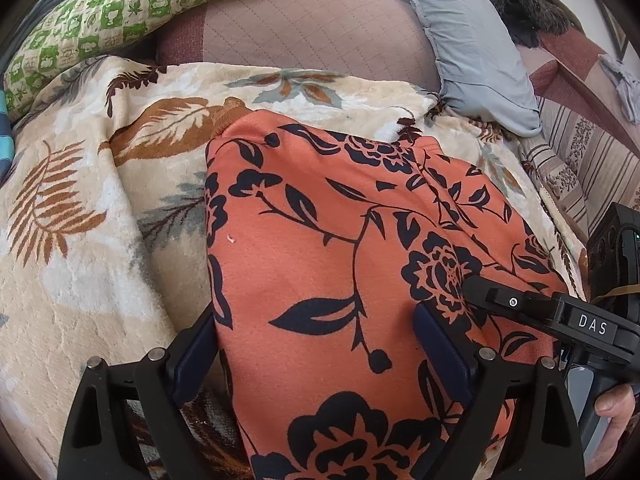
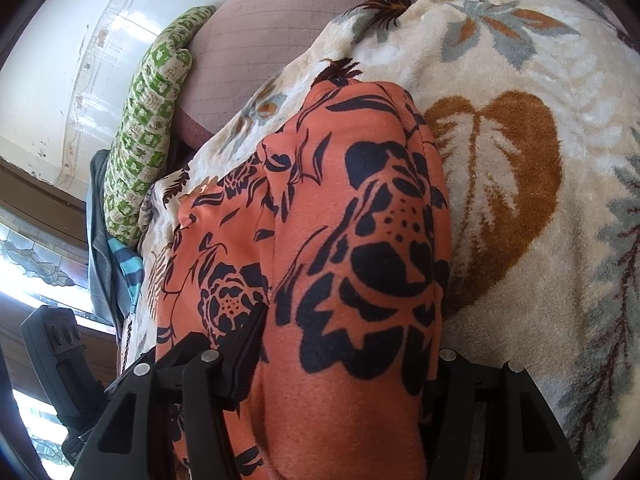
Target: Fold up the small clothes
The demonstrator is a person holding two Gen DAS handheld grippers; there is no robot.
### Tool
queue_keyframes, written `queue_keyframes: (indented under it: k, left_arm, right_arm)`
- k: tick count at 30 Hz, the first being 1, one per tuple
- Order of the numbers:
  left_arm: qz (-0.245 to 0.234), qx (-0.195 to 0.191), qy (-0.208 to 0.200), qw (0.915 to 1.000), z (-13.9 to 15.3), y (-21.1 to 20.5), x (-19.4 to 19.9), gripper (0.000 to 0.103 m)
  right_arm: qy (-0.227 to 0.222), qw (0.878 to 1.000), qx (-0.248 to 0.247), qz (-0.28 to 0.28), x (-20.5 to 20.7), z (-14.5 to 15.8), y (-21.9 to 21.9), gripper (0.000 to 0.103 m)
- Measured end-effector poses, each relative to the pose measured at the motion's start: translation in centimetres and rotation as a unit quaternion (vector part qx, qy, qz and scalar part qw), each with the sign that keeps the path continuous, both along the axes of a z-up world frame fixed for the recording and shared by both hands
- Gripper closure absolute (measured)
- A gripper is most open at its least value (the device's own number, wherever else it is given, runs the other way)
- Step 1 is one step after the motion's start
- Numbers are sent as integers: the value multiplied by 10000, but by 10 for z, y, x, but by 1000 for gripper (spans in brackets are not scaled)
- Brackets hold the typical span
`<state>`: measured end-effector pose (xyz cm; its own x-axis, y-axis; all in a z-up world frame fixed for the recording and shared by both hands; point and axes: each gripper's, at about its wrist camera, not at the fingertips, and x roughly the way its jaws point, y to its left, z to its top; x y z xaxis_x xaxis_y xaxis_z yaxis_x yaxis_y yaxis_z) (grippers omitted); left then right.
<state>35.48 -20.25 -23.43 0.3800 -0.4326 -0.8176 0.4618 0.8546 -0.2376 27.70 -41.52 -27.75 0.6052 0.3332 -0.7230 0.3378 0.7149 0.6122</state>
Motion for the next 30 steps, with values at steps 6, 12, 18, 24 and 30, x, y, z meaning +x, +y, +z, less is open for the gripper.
queue_keyframes:
  k: [6, 12, 18, 24, 30]
  left_arm:
    - [5, -36, -23, 10000, 3, 1, -1, 13]
    - [22, 1, -4, 10000, 0, 0, 0, 13]
    - [-48, -264, 564, 9980, -13, 2, 10, 7]
    - [-84, -345, 307, 9989, -4, 5, 4, 28]
    - [-45, -652, 170, 9977, 13, 20, 9, 55]
  right_arm:
    - [-133, 9995, -259, 113, 0, 8, 7, 40]
    - [-155, 9980, -539, 280, 0, 11, 14, 40]
    - [-61, 9989, -412, 235, 0, 4, 9, 40]
    - [-162, 9984, -504, 204, -2, 10, 12, 40]
    - [-475, 9962, -701, 198, -5, 33, 24, 43]
